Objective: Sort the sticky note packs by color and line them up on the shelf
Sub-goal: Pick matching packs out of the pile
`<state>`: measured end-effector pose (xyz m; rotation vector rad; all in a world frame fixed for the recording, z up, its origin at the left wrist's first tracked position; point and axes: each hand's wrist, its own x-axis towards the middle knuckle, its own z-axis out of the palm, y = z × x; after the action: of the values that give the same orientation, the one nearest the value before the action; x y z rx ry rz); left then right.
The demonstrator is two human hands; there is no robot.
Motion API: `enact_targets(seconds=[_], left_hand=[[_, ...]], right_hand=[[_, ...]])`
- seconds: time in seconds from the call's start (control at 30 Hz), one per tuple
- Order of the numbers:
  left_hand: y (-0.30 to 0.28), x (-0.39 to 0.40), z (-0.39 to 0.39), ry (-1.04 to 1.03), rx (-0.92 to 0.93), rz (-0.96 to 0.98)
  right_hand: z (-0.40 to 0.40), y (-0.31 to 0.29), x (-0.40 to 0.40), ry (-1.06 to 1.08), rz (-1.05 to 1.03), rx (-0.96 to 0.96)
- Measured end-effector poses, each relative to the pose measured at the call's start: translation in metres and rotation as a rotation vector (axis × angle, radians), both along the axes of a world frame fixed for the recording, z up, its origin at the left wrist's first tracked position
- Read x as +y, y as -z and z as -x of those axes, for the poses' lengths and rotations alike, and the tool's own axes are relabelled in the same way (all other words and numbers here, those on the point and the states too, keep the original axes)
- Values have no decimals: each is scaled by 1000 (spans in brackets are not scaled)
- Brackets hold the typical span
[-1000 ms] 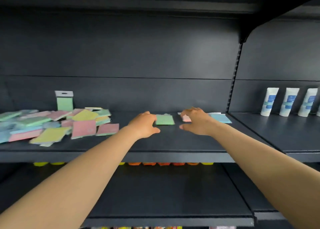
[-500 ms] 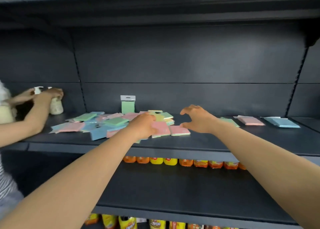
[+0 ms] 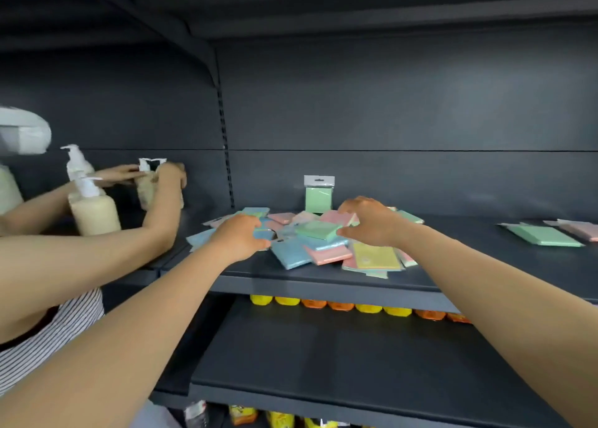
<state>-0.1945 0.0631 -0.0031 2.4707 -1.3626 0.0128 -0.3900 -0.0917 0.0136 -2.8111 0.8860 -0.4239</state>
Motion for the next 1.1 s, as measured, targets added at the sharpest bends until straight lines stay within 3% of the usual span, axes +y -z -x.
enact_targets(seconds=[0.33, 0.67, 0.9, 1.1], left_hand=[[40, 3, -120, -73, 135, 135], [48, -37, -198, 75, 362, -103], [43, -55, -206, 161, 334, -234], [40, -56, -203, 149, 368, -216]], right_hand=[[-145, 11, -29, -70, -110, -24], [-265, 32, -65, -70, -261, 151], [-300, 43, -74, 102, -275, 148], [-316, 47, -77, 154, -442, 153]])
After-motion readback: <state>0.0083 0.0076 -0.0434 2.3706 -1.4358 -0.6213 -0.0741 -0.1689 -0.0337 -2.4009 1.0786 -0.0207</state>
